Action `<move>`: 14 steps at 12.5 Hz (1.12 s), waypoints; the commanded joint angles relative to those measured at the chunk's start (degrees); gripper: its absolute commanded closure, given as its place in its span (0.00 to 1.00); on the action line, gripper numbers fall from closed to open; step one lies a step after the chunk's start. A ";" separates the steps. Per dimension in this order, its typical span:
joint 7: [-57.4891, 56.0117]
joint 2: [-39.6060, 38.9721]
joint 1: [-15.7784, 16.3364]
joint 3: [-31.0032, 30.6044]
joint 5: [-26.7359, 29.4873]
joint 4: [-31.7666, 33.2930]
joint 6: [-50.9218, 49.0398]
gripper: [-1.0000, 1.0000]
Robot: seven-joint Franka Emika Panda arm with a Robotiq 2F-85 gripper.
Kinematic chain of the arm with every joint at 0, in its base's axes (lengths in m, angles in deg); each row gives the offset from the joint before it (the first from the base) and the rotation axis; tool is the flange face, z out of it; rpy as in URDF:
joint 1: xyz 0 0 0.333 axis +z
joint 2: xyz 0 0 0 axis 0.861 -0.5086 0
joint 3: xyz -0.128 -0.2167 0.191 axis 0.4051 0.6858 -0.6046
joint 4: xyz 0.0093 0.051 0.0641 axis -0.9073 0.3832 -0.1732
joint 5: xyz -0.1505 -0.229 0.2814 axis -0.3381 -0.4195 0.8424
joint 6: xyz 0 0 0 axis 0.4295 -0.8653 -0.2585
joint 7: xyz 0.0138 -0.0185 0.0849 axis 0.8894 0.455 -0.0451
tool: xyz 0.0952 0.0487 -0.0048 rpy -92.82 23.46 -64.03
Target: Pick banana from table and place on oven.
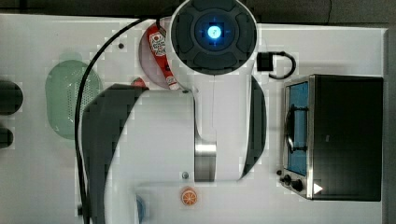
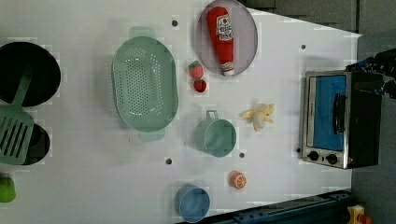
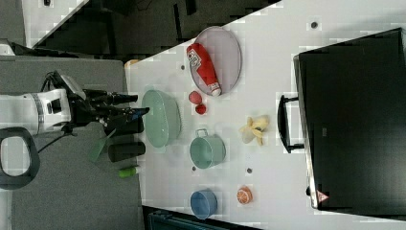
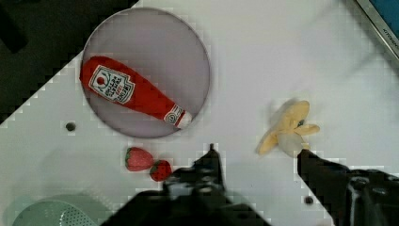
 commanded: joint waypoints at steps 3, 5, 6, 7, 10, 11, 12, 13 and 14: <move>10.70 29.02 -1.65 2.58 -2.27 18.65 -10.83 0.00; 10.70 28.82 -1.65 2.57 -2.28 18.69 -10.80 0.00; 10.70 28.42 -1.65 2.58 -2.28 18.95 -10.76 0.00; 10.70 27.82 -1.65 2.58 -2.28 19.62 -10.19 0.00; 10.70 24.48 -1.65 2.58 -2.28 23.79 -3.62 0.00; 10.69 22.87 -1.65 2.58 -2.28 25.57 -0.11 0.00; 10.69 20.95 -1.65 2.58 -2.28 27.40 3.68 0.00; 10.70 18.79 -1.66 2.59 -2.28 29.10 7.60 0.00; 10.69 16.44 -1.67 2.62 -2.28 30.63 11.55 0.00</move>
